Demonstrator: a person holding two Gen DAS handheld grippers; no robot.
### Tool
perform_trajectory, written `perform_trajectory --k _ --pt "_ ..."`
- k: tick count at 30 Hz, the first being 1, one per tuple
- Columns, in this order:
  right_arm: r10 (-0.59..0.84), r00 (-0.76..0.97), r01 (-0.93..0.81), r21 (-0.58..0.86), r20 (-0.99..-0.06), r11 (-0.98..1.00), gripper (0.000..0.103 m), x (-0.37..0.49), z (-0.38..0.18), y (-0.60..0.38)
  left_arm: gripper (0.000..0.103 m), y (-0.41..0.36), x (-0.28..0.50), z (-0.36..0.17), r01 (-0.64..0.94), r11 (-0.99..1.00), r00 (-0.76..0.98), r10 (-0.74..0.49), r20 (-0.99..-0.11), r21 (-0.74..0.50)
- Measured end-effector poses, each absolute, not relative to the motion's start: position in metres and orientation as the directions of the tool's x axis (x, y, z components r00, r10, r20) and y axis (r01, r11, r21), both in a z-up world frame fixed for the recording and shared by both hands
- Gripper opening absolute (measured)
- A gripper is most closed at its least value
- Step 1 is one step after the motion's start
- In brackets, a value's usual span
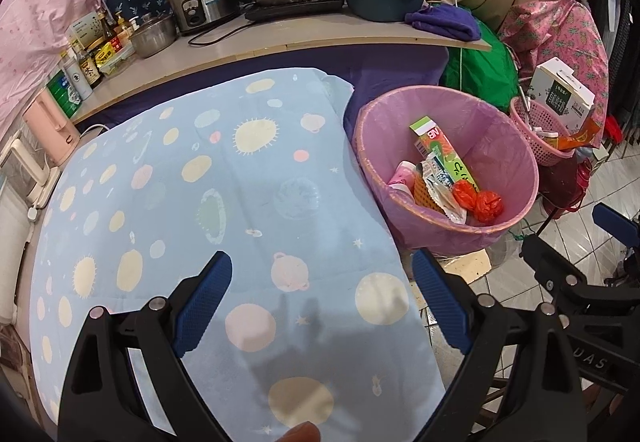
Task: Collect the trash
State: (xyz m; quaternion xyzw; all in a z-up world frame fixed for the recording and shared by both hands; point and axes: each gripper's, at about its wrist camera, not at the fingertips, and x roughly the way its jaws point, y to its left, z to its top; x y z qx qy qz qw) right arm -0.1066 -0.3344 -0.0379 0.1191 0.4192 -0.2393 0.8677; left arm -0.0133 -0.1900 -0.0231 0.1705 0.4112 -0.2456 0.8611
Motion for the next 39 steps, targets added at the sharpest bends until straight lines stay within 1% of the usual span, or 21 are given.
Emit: perform_trajectory --k 12,39 --pt "-0.323 0.528 0.524 0.001 -0.786 0.852 0.097 -0.1084 -0.0373 -0.3369 0.087 -0.1929 -0.0156 -0.0228 0.573 0.815 0.536 -0.295 -0.791 0.085" --pt "-0.323 0.528 0.511 -0.01 -0.785 0.859 0.097 -0.1109 -0.0371 -0.3355 0.087 -0.1879 -0.0212 -0.0231 0.534 0.841 0.547 -0.267 -0.793 0.085"
